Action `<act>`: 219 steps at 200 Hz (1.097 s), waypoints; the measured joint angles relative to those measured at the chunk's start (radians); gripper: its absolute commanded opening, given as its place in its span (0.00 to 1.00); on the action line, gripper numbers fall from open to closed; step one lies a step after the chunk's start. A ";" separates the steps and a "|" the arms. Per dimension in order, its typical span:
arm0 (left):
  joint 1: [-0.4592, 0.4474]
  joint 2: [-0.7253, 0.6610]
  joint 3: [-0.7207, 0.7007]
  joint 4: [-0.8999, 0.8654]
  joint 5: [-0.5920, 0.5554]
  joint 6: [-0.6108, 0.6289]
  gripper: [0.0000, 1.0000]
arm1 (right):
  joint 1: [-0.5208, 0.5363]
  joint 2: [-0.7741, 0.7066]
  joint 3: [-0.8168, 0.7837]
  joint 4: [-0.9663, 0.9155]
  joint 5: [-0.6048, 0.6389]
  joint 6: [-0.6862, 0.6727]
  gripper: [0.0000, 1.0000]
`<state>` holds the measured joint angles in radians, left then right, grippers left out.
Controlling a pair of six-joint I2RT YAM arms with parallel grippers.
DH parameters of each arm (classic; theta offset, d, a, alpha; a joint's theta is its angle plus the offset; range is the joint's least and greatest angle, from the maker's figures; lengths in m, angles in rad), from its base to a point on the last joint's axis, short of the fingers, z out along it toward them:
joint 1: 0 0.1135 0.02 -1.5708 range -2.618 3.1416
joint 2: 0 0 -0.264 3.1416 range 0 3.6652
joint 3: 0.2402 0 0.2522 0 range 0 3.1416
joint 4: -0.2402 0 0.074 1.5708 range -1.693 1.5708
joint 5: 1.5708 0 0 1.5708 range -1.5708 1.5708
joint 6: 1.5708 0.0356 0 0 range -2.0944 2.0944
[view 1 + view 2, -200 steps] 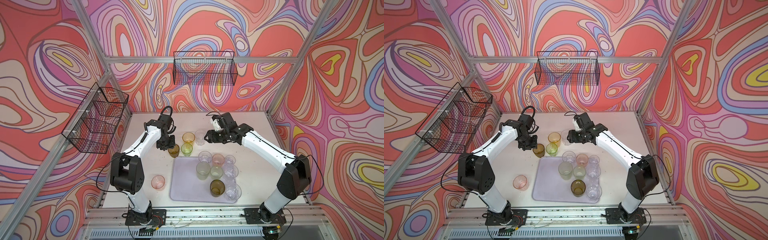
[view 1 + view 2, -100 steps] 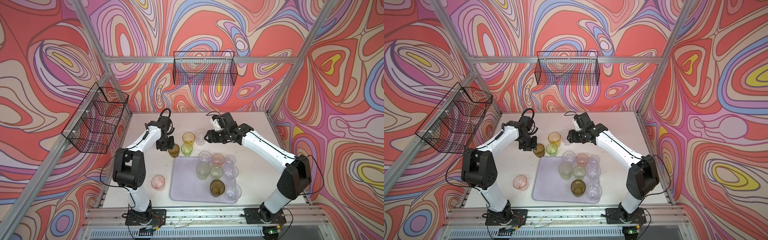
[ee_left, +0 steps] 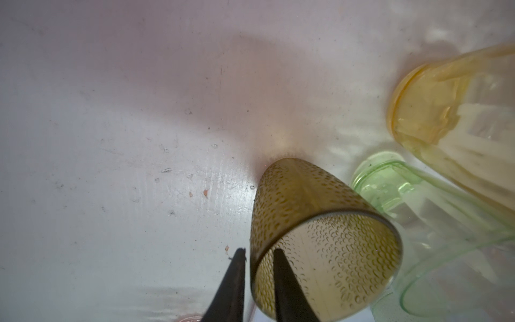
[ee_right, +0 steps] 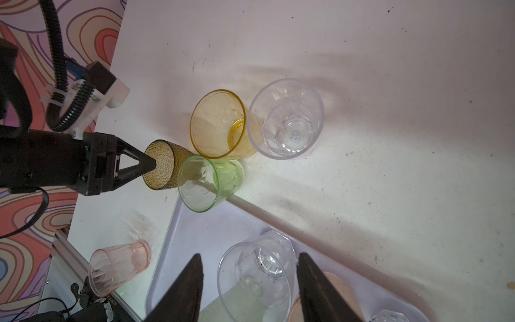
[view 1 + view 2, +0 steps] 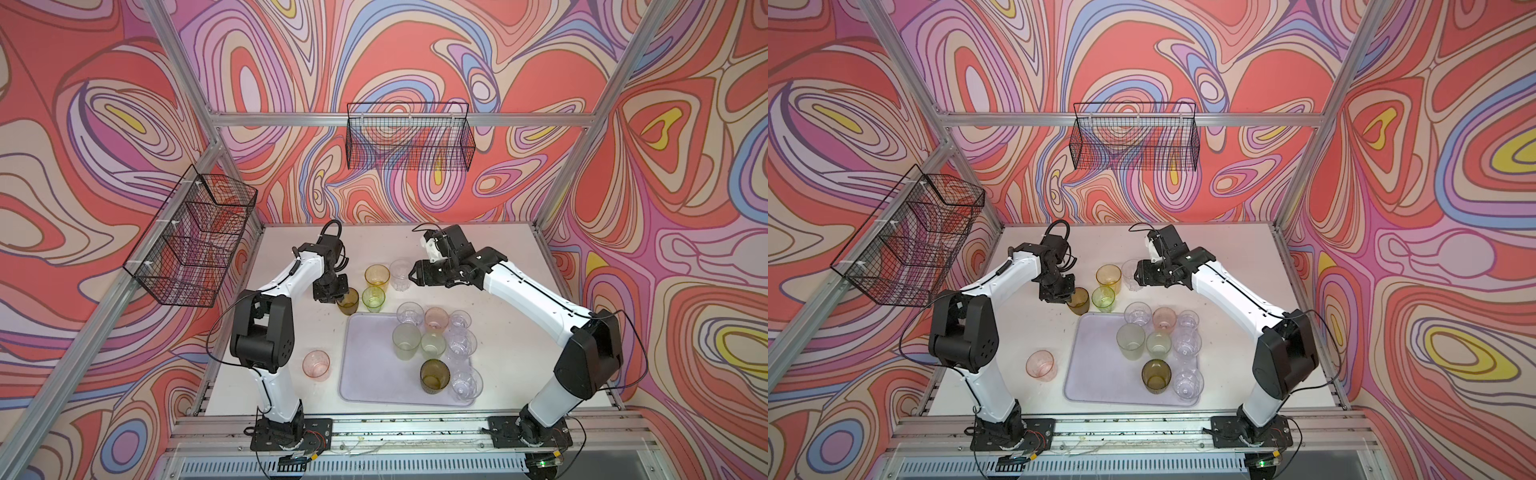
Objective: Place the glasses into the tray
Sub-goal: Pick up the glass from the middle-left of the table.
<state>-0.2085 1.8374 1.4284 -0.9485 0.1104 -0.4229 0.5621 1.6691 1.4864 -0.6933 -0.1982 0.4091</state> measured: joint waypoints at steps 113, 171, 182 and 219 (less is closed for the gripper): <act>0.000 0.001 0.000 -0.011 -0.040 0.002 0.05 | 0.000 0.000 0.000 -0.003 0.000 0.000 0.56; 0.000 -0.005 0.009 -0.047 -0.061 0.004 0.00 | 0.000 0.000 0.000 -0.003 0.000 0.000 0.56; 0.000 -0.015 0.010 -0.054 -0.061 0.004 0.00 | 0.000 0.000 0.000 -0.003 0.000 0.000 0.56; 0.000 -0.070 0.010 -0.087 -0.060 0.005 0.00 | 0.000 0.000 0.000 -0.003 0.000 0.000 0.56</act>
<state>-0.2085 1.7676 1.4384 -1.0359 0.0502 -0.4183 0.5621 1.6691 1.4864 -0.6960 -0.1986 0.4088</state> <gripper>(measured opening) 0.076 0.556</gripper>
